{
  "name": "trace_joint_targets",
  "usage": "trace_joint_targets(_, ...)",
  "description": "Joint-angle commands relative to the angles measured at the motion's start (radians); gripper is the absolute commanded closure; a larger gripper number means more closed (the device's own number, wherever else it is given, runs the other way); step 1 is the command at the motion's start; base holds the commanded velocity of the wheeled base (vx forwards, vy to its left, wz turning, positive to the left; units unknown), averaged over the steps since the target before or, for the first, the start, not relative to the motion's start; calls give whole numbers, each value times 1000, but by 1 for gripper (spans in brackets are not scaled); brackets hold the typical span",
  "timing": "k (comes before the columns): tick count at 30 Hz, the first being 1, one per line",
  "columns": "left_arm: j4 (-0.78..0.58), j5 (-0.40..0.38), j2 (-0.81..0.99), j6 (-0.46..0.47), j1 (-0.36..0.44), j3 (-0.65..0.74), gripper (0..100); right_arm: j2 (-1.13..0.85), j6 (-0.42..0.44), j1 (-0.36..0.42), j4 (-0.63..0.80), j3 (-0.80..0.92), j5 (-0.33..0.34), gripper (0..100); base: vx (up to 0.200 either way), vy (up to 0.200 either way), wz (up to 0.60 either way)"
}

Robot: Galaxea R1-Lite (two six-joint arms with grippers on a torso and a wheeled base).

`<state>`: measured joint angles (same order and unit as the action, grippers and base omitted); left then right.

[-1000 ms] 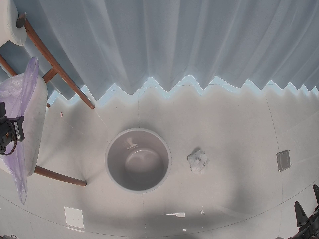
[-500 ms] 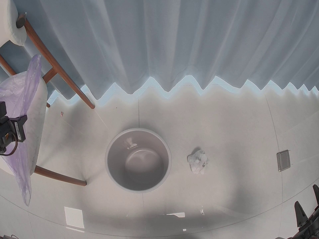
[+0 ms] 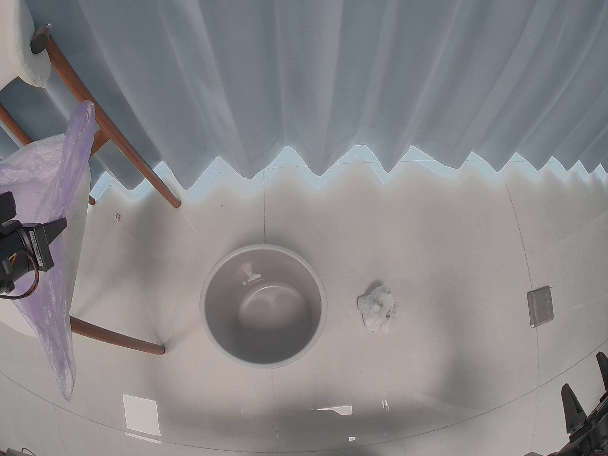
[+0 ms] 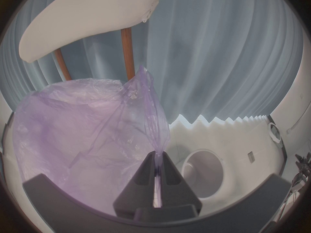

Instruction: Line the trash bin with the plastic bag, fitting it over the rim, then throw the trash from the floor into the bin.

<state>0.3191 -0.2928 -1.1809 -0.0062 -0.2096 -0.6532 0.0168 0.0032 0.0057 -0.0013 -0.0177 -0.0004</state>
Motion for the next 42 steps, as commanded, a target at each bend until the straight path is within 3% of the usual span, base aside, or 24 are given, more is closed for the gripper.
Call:
trace_joint_targets(1, -3, -25, 1, -18, -1, 6, 100, -17, 0, 0, 0, 18, 0, 0, 0, 0, 0)
trace_joint_targets(7, -2, -63, 1, -89, 18, 7, 100, -17, 0, 0, 0, 18, 0, 0, 0, 0, 0)
trace_joint_targets(14, -2, -77, 3, -97, 64, 6, 100, -17, 0, 0, 0, 18, 0, 0, 0, 0, 0)
trace_joint_targets(20, 3, -75, 3, -173, 170, 1, 100, -17, 0, 0, 0, 18, 0, 0, 0, 0, 0)
trace_joint_targets(25, 5, -77, 3, -184, 225, 1, 100, -17, 0, 0, 0, 18, 0, 0, 0, 0, 0)
trace_joint_targets(32, 6, -75, 4, -311, 315, -9, 100, -17, 0, 0, 0, 18, 0, 0, 0, 0, 0)
trace_joint_targets(42, 8, -77, 4, -420, 352, -14, 100, -17, 0, 0, -2, 18, 0, 0, 0, 0, 0)
